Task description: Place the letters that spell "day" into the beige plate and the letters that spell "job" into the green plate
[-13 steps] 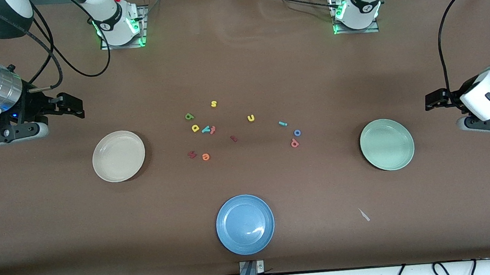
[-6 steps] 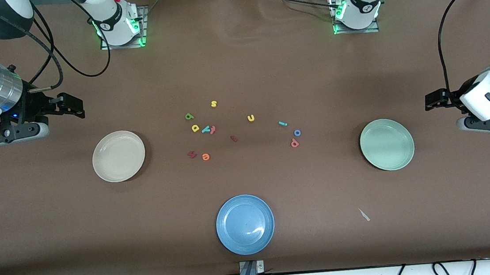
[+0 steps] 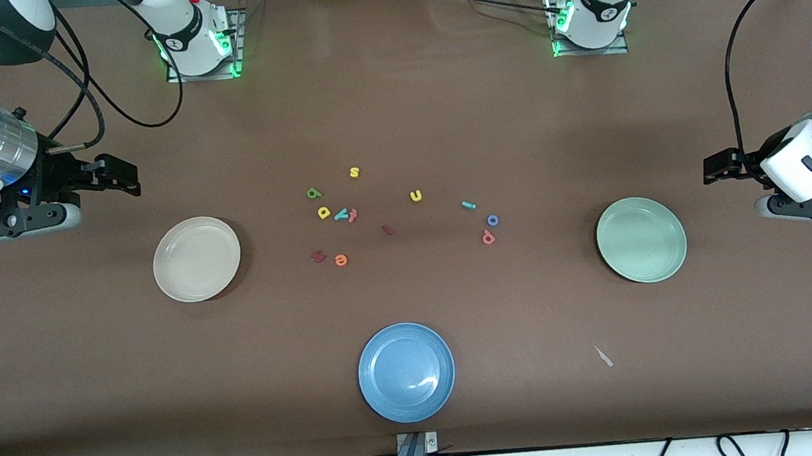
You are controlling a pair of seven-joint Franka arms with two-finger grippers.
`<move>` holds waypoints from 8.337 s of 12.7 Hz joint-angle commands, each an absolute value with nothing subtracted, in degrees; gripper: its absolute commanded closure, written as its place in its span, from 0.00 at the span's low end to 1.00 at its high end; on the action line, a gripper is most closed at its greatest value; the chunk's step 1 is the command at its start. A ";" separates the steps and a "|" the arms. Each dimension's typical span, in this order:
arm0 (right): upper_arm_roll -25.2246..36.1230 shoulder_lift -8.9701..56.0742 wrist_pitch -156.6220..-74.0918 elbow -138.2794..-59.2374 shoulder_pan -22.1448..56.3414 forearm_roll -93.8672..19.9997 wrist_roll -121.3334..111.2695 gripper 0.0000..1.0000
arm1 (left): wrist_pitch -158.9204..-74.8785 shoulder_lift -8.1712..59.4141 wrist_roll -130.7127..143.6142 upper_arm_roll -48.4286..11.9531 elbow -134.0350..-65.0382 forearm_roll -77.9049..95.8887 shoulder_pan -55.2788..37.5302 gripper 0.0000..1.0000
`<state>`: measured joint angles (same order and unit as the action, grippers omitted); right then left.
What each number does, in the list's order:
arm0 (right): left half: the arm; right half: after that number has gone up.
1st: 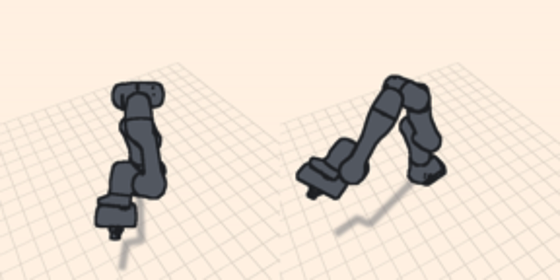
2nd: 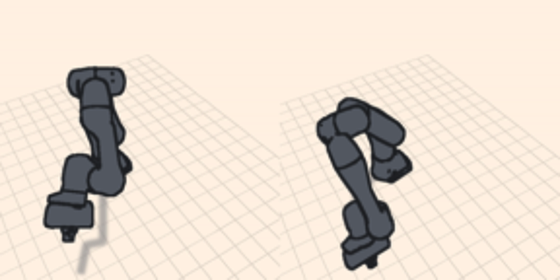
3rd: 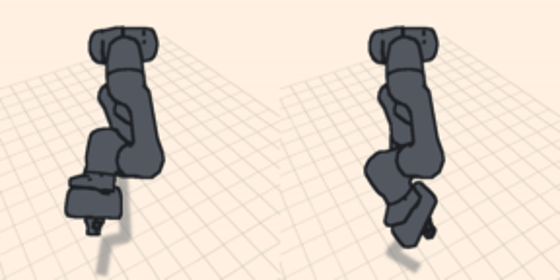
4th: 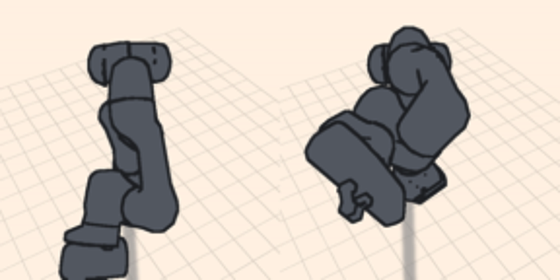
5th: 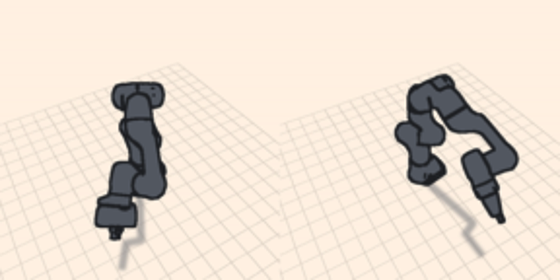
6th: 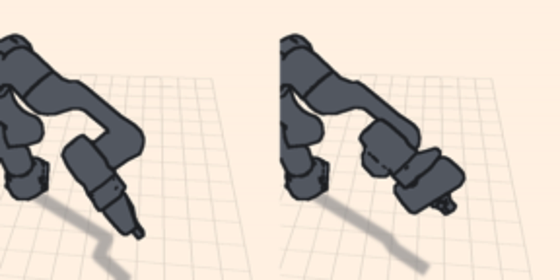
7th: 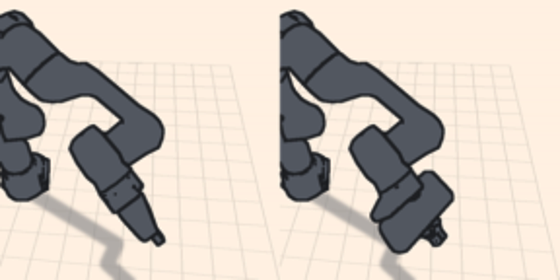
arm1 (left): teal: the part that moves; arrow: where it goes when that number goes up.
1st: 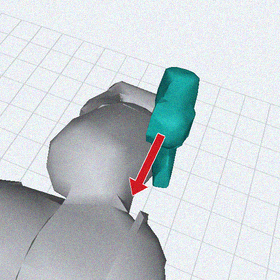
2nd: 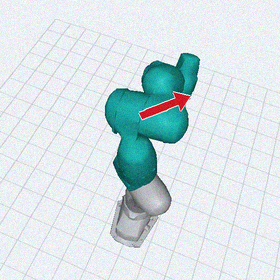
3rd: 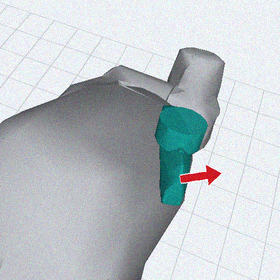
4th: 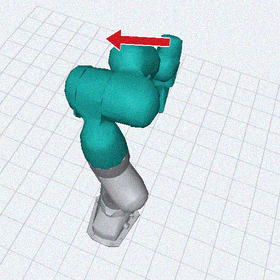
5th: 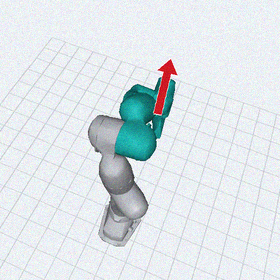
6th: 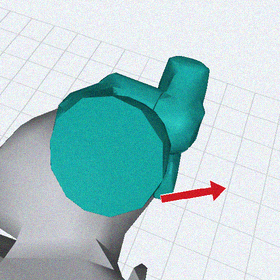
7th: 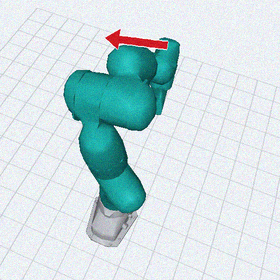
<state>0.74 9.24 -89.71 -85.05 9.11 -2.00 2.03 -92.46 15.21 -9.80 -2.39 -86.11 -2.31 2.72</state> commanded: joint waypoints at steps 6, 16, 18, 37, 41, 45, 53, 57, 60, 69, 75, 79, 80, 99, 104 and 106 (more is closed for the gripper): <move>0.61 8.53 -89.56 -85.78 8.70 -2.99 2.55 0.00 | -91.85 15.12 -9.40 -2.20 -85.78 -0.44 2.20 0.00; 0.62 8.53 -89.56 -85.78 8.70 -2.99 2.55 0.00 | -91.85 15.21 -9.49 -2.20 -85.78 -0.44 2.20 0.00; 0.62 8.53 -89.56 -85.78 8.70 -2.99 2.55 0.00 | -91.93 15.29 -9.49 -2.20 -85.87 -0.44 2.20 0.00; 0.62 8.53 -89.38 -85.78 8.70 -2.99 2.55 0.00 | -91.93 15.99 -9.40 -2.20 -85.87 -0.35 2.02 0.00; 0.62 8.53 -89.38 -85.78 8.70 -2.90 2.55 0.00 | -92.11 17.84 -3.72 -2.20 -86.48 6.24 -0.60 0.00; 0.62 8.53 -89.73 -85.69 8.70 -2.90 2.55 0.00 | -97.45 22.83 9.28 -2.20 -87.10 6.50 -8.68 0.00; 0.09 8.53 -91.84 -85.08 9.40 -2.81 2.46 0.00 | -133.19 28.56 28.64 -2.72 -107.99 7.12 -23.63 0.00; 0.00 8.53 -91.93 -85.08 9.49 -2.81 2.37 0.00 | -144.31 33.21 32.69 -2.99 -111.53 7.12 -26.63 0.05; 0.00 10.89 -92.37 -85.08 9.40 -2.11 2.29 0.00 | -144.32 33.49 32.87 -2.99 -111.45 7.03 -27.16 0.23; -0.09 15.11 -92.98 -86.40 13.59 -5.28 2.58 0.00 | -144.23 34.80 34.01 -2.90 -111.01 6.59 -27.60 0.82; 0.00 17.67 -104.57 -92.71 23.63 -3.44 13.51 0.00 | -139.52 29.04 33.49 -2.46 -110.57 6.24 -25.59 1.00; -0.52 19.43 -113.15 -98.48 27.16 -2.46 14.50 0.00 | -125.62 21.71 21.31 -2.55 -109.16 6.24 -13.39 1.00; -3.31 17.60 -119.03 -104.35 25.68 -2.37 13.89 0.00 | -123.77 21.71 17.01 -2.55 -109.16 6.15 -10.49 1.00; -13.80 25.75 -162.24 -134.21 19.16 2.37 10.72 0.01 | -121.72 26.45 32.13 -17.82 -105.64 2.90 -2.55 0.09; -13.80 25.67 -162.51 -134.30 19.25 2.46 10.28 0.17 | -133.05 33.04 45.95 -19.95 -106.52 2.20 -12.46 0.41; -13.80 24.00 -162.07 -134.21 19.25 2.46 9.06 0.17 | -134.82 35.06 47.63 -19.78 -106.52 2.02 -14.58 0.50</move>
